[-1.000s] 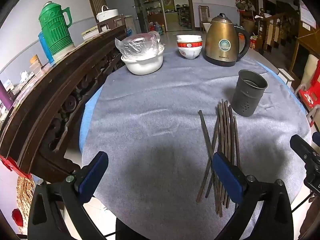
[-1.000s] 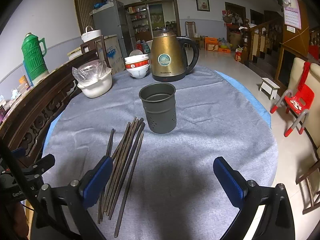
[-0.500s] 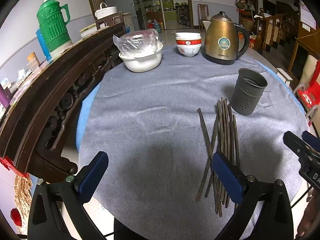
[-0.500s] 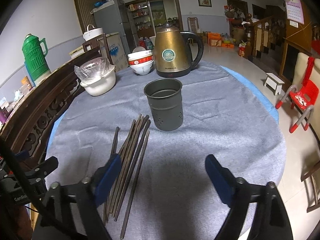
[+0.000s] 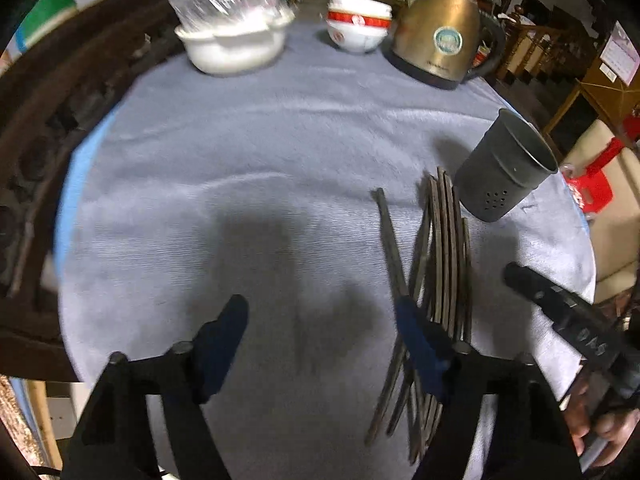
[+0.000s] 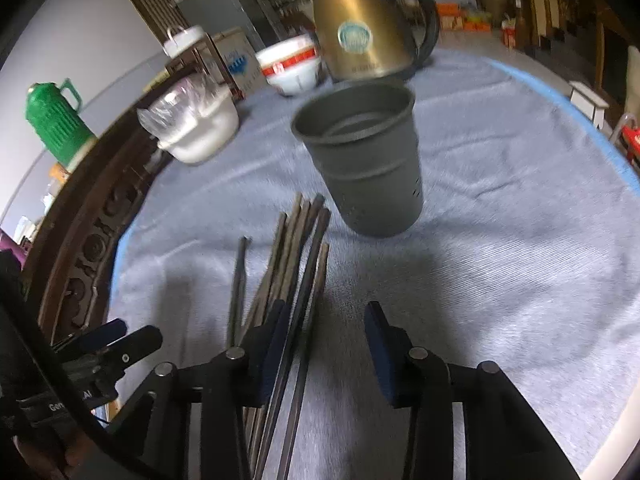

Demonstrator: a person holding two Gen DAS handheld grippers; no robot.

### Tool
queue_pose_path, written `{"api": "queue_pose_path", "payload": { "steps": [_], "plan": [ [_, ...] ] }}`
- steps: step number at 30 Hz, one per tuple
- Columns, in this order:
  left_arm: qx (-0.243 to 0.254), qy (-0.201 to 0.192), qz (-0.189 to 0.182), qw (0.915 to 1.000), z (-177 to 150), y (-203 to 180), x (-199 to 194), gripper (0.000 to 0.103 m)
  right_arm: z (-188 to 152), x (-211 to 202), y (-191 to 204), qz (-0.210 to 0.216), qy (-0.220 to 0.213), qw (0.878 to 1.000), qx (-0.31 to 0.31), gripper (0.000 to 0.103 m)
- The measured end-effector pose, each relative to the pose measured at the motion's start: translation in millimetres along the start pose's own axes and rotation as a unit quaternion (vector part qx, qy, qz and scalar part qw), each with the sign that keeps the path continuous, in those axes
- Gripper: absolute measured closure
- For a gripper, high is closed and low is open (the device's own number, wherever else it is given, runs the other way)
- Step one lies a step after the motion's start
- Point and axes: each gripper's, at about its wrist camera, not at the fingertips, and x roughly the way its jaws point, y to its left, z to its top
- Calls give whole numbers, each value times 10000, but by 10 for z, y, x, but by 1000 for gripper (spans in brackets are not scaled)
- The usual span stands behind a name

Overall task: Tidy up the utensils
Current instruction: 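Move both tools down toward the pile of dark brown chopsticks, then close the left tool on one chopstick while the right tool grasps another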

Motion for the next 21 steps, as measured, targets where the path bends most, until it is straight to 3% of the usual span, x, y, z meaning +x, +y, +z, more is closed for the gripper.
{"api": "queue_pose_path", "payload": {
  "steps": [3, 13, 15, 17, 21],
  "plan": [
    [37, 150, -140, 9998, 91, -47, 152, 43, 20, 191, -10, -3, 235, 9996, 161, 63],
    [25, 496, -264, 9984, 382, -169, 498, 53, 149, 489, 60, -243, 466, 9982, 283, 66],
    [24, 574, -287, 9979, 407, -193, 563, 62, 172, 533, 74, -316, 452, 9981, 282, 72],
    [-10, 532, -350, 9980, 434, -195, 590, 63, 199, 543, 88, -346, 428, 9982, 229, 77],
    [-56, 525, -467, 9975, 474, -187, 602, 74, 233, 531, 70, -342, 410, 9983, 240, 79]
  ]
}}
